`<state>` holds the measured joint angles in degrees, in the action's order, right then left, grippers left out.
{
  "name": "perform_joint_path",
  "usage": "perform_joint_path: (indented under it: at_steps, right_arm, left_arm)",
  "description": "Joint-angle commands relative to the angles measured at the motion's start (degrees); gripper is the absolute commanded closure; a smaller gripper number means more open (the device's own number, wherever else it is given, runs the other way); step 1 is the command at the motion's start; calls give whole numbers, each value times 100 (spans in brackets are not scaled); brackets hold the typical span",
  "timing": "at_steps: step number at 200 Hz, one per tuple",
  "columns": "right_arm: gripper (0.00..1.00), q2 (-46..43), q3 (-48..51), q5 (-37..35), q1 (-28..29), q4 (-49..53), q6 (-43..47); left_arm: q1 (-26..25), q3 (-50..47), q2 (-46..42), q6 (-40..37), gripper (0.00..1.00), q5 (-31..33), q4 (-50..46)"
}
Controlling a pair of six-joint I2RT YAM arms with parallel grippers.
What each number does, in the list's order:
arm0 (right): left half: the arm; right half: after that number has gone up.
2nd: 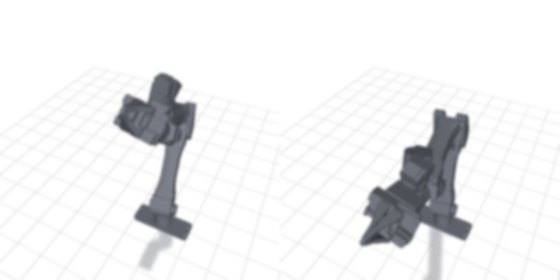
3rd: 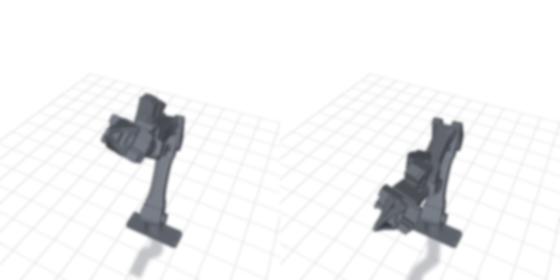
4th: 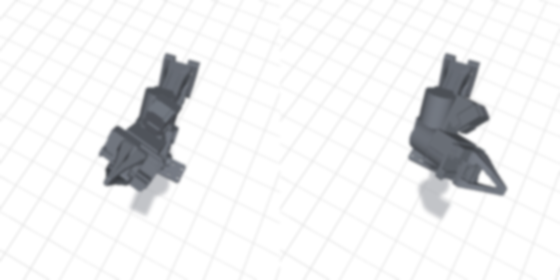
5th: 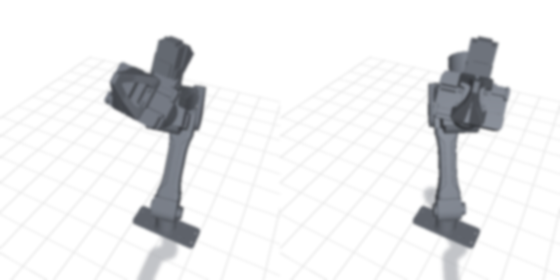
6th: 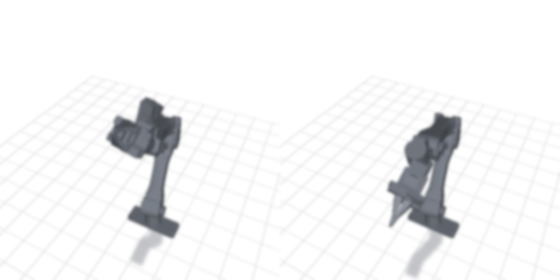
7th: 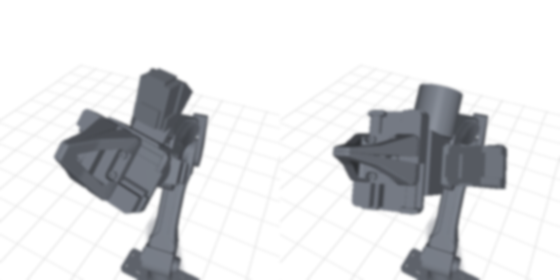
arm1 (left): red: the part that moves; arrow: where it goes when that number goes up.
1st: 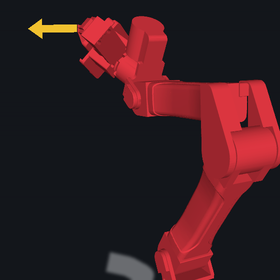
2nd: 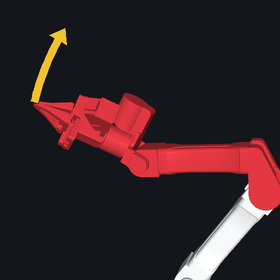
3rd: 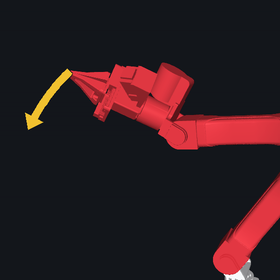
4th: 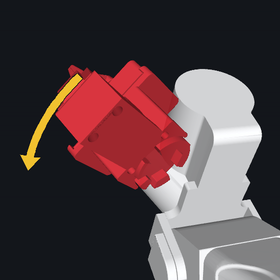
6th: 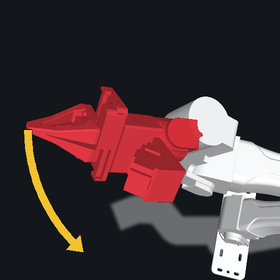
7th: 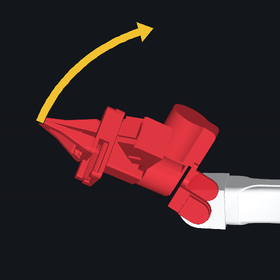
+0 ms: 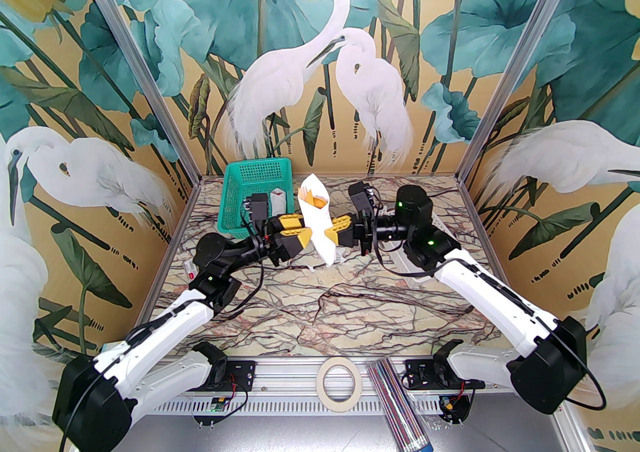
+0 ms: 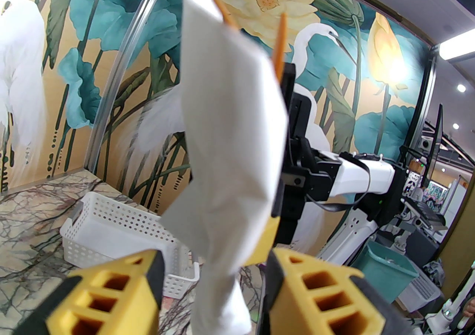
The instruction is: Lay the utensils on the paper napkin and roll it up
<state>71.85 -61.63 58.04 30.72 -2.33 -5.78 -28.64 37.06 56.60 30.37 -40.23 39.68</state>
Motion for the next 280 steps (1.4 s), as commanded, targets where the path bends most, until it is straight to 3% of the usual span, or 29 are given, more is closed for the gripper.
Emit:
perform_joint_path:
  at_steps: [1, 28, 100, 184, 280]
  right_arm:
    - [100, -146, -161, -124, -22, 95, 211]
    - [100, -120, -139, 81, 37, -136, 165]
    - [100, 170, -308, 200, 248, 42, 257]
    - [100, 285, -262, 133, 260, 463, 434]
    - [100, 109, -78, -309, 244, 415, 312]
  left_arm:
    - [61, -39, -63, 186, 36, -67, -151]
    - [56, 140, 201, 405, 23, -422, -15]
    - [-106, 492, 1160, 901, 23, -912, 1052]
    - [-150, 731, 1335, 1061, 40, -1223, 1432]
    - [-150, 680, 1198, 949, 72, -1214, 1372]
